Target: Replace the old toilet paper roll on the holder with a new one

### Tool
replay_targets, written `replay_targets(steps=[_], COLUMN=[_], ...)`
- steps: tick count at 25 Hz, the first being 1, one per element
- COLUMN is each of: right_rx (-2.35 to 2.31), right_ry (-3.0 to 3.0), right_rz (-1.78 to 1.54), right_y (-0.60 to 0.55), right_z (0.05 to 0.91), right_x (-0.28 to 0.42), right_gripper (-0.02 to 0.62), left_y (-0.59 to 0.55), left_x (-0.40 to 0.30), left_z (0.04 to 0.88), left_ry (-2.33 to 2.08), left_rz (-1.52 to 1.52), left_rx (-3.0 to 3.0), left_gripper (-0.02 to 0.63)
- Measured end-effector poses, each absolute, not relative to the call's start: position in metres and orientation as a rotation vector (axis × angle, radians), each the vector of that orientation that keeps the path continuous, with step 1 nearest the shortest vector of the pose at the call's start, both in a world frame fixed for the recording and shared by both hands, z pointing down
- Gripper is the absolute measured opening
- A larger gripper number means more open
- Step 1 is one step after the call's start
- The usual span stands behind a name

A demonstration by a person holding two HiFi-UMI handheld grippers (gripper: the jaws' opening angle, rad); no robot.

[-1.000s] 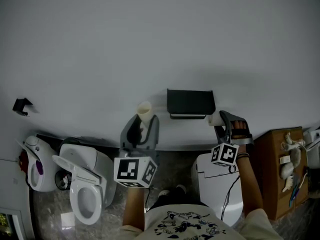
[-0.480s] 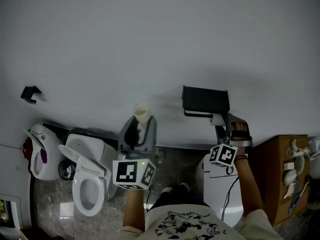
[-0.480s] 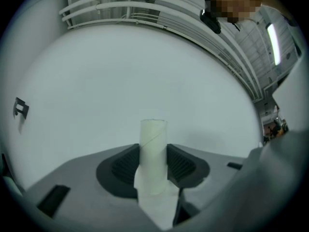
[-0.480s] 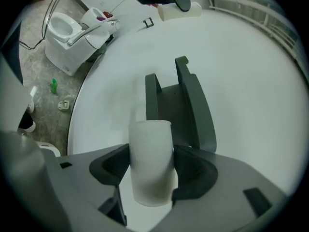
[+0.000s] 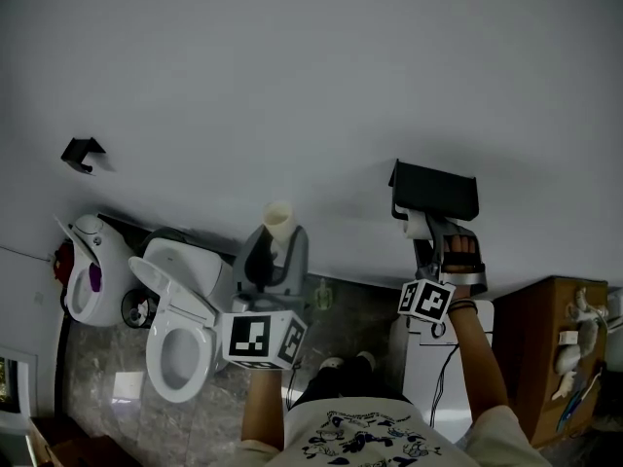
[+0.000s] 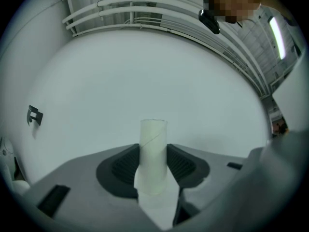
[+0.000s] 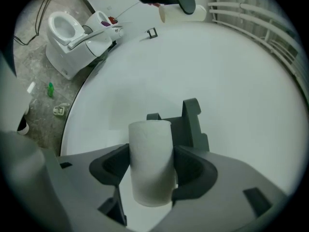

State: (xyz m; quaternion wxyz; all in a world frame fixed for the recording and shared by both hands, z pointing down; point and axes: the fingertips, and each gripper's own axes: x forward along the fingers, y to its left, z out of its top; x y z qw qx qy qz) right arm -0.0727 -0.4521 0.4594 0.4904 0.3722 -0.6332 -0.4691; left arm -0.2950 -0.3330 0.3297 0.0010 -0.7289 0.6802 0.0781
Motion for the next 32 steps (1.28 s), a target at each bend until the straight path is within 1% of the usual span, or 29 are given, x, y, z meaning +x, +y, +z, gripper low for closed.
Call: replay_targets(steps=[6, 13, 16, 19, 22, 25, 27, 28, 30, 32], right_rx=[0.901, 0.985, 1.124, 1.355, 1.605, 1.783, 1.868, 1.911, 1.994, 2.048], right_ry=[-1.550, -1.653, -1.852, -2.094, -2.275, -2.321, -2.329, -2.330, -2.331, -2.345], right_rz=[-1.102, -1.030, -0.861, -0.589, -0.335, -0.240, -0.208, -0.193, -0.162, -0.131], right_y=[-0.455, -0.416, -0.395, -0.387, -0.383, -0.377, -0.374, -0.372, -0.369, -0.367], right_z=[0.465, 0.445, 0.428, 0.406, 0.381, 0.363, 0.355, 0.352, 0.347, 0.342], right_x=[-0.076, -0.079, -0.078, -0.068, -0.042, -0.004, 0.013, 0.019, 0.030, 0.038], right_gripper=[0.294, 0.295, 0.295, 0.293, 0.293, 0.290, 0.254, 0.221, 0.128, 0.078], left_y=[-0.336, -0.326, -0.325, -0.331, -0.336, -0.341, -0.345, -0.346, -0.349, -0.351], left_x=[-0.297, -0.298, -0.293, -0.287, -0.273, -0.249, -0.239, -0.236, -0.232, -0.228], left_z=[0.335, 0.331, 0.327, 0.324, 0.320, 0.318, 0.318, 0.318, 0.317, 0.317], left_ry=[2.155, 2.104, 2.072, 2.020, 1.975, 1.941, 1.932, 1.929, 1.928, 1.924], left_rz=[0.220, 0.267, 0.295, 0.296, 0.297, 0.269, 0.261, 0.264, 0.272, 0.270], left_rx=[-2.295, -2.343, -2.368, -2.409, -2.442, -2.457, -2.461, -2.464, -2.470, -2.476], left_gripper=[0.181, 0.181, 0.181, 0.181, 0.181, 0.181, 0.182, 0.181, 0.181, 0.182])
